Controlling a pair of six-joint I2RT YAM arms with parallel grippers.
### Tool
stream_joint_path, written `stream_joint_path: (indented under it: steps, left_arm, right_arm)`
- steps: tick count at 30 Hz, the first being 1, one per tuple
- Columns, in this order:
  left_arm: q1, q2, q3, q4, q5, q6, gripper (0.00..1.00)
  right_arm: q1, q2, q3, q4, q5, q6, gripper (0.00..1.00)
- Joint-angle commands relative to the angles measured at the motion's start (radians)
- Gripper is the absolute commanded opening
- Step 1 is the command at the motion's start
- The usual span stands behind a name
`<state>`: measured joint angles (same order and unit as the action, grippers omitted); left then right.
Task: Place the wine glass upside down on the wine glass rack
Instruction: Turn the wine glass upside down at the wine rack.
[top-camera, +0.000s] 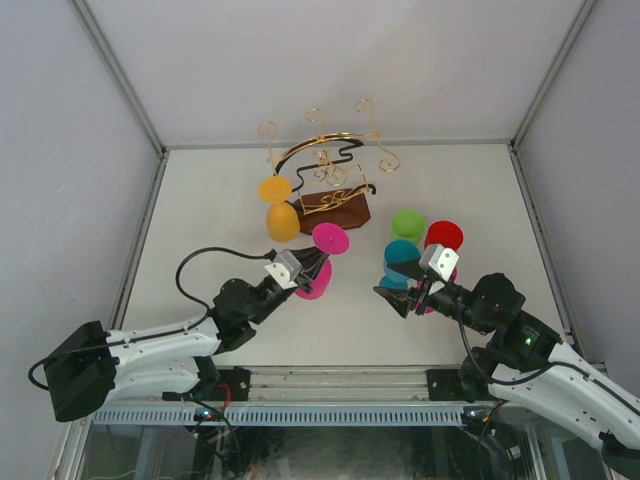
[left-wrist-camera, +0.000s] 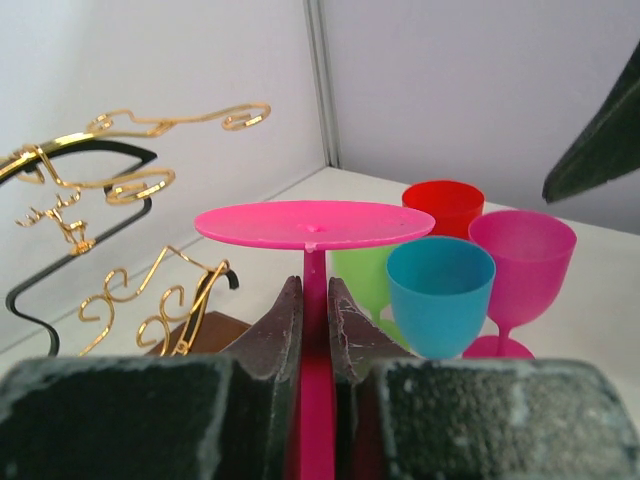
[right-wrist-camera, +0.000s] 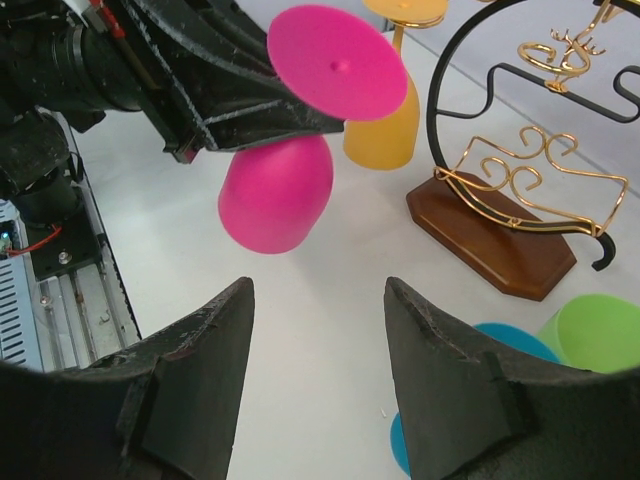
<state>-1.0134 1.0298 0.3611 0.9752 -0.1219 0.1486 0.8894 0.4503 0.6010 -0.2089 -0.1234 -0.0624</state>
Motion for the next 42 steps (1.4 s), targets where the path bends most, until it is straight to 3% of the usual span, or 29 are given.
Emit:
stream_joint_path:
  steps: [1, 8, 14, 21, 28, 42]
  left_arm:
    - [0.019, 0.014, 0.093, 0.126, 0.037, 0.008, 0.00]
    - [0.031, 0.013, 0.069, 0.145, 0.111, 0.047, 0.00]
    - [0.092, 0.113, 0.078, 0.337, 0.114, 0.016, 0.00]
    - [0.144, 0.229, 0.152, 0.407, 0.078, 0.000, 0.00]
    - [0.162, 0.329, 0.240, 0.428, -0.045, 0.002, 0.00]
    - [0.217, 0.438, 0.290, 0.445, -0.077, -0.030, 0.00]
  right_arm:
    - [-0.004, -0.005, 0.036, 0.001, -0.012, 0.022, 0.55]
    - [-0.002, -0.004, 0.046, -0.024, -0.002, 0.031, 0.54]
    - [0.006, 0.004, 0.049, -0.031, 0.003, 0.037, 0.54]
    - [0.014, 0.010, 0.054, -0.043, 0.011, 0.037, 0.54]
    - [0.017, 0.010, 0.055, -0.047, 0.013, 0.033, 0.54]
    - [0.019, -0.004, 0.059, -0.074, 0.018, 0.029, 0.54]
